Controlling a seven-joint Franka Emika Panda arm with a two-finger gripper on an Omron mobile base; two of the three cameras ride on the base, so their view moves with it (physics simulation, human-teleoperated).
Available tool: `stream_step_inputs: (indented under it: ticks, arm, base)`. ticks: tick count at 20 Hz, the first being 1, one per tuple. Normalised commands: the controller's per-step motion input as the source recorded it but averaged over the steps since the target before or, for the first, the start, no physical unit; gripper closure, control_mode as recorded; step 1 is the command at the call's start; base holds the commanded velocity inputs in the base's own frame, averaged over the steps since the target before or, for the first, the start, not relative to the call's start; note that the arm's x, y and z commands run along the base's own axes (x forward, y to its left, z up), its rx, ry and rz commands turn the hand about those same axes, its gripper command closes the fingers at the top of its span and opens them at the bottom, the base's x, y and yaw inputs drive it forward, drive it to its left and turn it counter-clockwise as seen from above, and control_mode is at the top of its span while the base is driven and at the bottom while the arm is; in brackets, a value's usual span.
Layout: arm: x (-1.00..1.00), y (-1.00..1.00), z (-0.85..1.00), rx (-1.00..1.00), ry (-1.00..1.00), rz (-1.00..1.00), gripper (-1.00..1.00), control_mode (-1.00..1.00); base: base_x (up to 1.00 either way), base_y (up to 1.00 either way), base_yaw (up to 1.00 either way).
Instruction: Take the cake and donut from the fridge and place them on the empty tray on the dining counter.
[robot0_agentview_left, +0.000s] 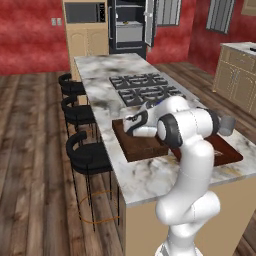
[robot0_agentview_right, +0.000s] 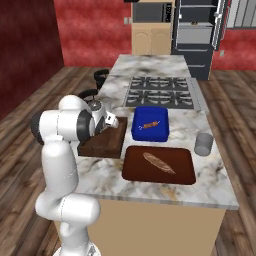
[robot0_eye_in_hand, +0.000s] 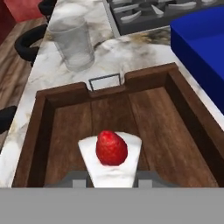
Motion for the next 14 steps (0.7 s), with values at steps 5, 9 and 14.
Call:
stream_step_inputs:
  ticks: [5,9,14]
  arm:
    - [0.3,0.0,-0.23,0.0,0.0,0.0,1.0,-1.0]
    - [0.22,0.0,-0.34,0.0,0.0,0.0,1.0,-1.0]
    - [0.28,0.0,-0.27,0.0,0.0,0.0,1.0,-1.0]
  base:
    - [0.0,0.0,0.0]
    - [0.0,0.0,0.0]
    - [0.0,0.0,0.0]
